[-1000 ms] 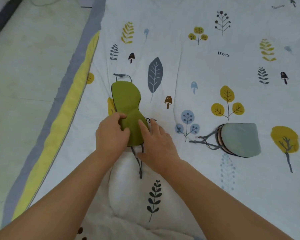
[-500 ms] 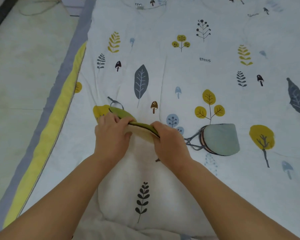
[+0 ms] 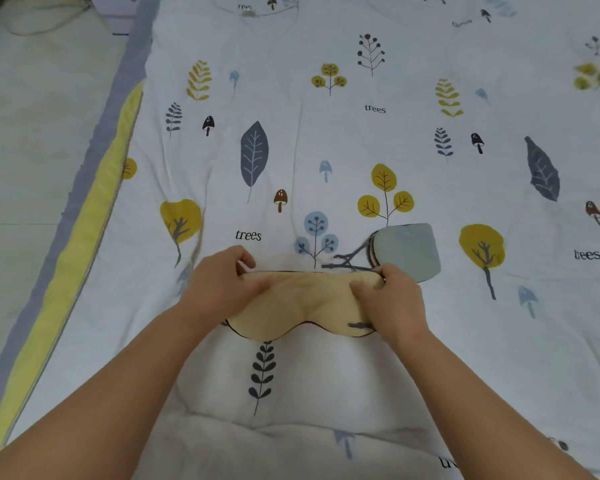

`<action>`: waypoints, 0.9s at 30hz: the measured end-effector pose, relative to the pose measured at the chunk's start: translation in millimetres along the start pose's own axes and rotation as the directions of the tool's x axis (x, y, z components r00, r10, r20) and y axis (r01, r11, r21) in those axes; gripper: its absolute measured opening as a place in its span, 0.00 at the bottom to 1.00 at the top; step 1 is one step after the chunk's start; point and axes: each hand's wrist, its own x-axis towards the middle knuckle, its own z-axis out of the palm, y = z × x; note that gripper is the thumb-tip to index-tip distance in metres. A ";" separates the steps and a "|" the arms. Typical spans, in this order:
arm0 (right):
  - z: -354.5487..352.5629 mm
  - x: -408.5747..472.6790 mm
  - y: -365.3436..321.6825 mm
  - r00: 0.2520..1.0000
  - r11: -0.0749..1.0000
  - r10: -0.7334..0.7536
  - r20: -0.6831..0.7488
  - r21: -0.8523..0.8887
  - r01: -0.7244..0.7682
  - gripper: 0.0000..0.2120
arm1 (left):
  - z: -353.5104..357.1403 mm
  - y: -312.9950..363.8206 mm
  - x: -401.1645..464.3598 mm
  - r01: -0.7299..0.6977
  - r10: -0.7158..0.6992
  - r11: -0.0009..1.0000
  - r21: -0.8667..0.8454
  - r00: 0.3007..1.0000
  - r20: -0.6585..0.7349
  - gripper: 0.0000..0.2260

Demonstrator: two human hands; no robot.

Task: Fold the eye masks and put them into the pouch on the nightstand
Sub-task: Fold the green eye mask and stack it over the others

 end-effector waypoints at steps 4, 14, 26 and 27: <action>11.1 -8.1 21.0 0.987 0.983 0.147 0.065 -0.119 -0.138 0.23 | 20.7 -18.1 -14.0 0.032 -0.033 0.999 0.011 0.990 0.137 0.21; 21.2 -32.5 12.7 0.994 0.989 -0.090 -0.068 0.113 0.097 0.18 | 33.6 -23.7 -22.0 -0.039 0.025 0.987 -0.156 0.996 -0.087 0.07; 85.0 -72.7 -20.0 0.821 0.858 -0.503 0.268 0.046 0.511 0.13 | 23.8 -21.1 -28.8 0.104 -0.046 0.866 -0.489 0.991 0.128 0.08; 85.7 -72.8 -19.4 0.816 0.850 -0.517 0.259 0.046 0.524 0.11 | 23.5 -22.6 -27.6 0.083 -0.036 0.885 -0.459 0.993 0.111 0.03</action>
